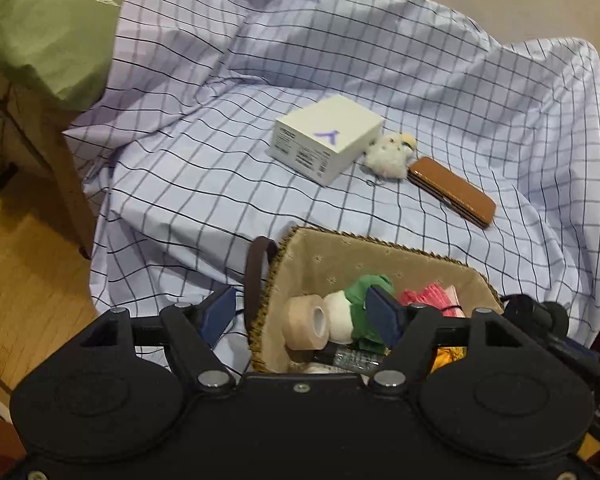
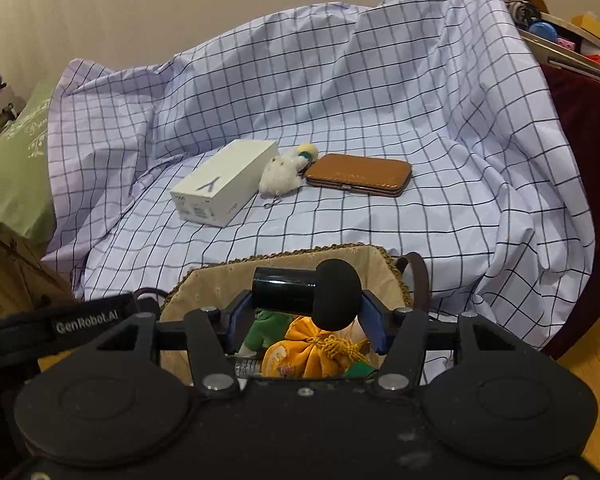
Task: Organize soft objects
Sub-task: 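Open the left tool over the basket while the right tool drops the black cylinder in, then withdraw both tools from the basket toward the remaining objects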
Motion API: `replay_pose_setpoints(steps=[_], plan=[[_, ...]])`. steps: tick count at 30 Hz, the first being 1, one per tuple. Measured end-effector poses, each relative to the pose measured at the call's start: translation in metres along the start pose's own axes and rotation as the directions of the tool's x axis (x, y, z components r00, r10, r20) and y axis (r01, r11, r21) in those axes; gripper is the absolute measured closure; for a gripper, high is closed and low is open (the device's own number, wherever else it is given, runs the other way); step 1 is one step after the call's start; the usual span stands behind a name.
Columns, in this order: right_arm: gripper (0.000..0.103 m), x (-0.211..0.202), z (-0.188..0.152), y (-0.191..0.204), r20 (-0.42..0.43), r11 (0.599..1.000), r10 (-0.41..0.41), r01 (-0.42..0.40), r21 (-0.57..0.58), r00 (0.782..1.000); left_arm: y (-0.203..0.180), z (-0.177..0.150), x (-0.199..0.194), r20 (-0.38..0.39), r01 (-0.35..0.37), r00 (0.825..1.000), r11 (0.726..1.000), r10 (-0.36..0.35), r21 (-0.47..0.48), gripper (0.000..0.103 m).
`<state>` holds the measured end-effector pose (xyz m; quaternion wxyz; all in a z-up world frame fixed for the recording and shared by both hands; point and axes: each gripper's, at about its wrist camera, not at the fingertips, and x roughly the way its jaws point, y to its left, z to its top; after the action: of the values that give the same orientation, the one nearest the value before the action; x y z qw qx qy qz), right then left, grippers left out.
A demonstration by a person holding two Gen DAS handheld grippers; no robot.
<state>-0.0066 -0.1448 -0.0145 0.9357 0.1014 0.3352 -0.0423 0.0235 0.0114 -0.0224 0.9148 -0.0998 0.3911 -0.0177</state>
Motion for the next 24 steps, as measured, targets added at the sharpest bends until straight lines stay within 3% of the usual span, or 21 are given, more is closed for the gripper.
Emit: replay_pose_setpoints(steps=[5,13,24], plan=[[0.047,0.0014,-0.0017,0.0072,-0.011,0.999,0.019,-0.019,-0.034,1.000,0.0038,-0.0004,-0.0005,0.004,-0.010,1.000,1.000,0.010,-0.012,0.026],[0.041,0.0004,-0.0024,0.0109,-0.010,0.998,0.046,-0.047,-0.050,0.999,0.0062,-0.0006,-0.0007,0.000,-0.010,1.000,1.000,0.010,-0.020,0.026],[0.040,0.0043,-0.0013,0.0051,-0.029,1.000,0.009,-0.009,-0.020,1.000,0.0015,-0.0016,0.0037,-0.025,-0.009,1.000,1.000,0.009,0.001,0.025]])
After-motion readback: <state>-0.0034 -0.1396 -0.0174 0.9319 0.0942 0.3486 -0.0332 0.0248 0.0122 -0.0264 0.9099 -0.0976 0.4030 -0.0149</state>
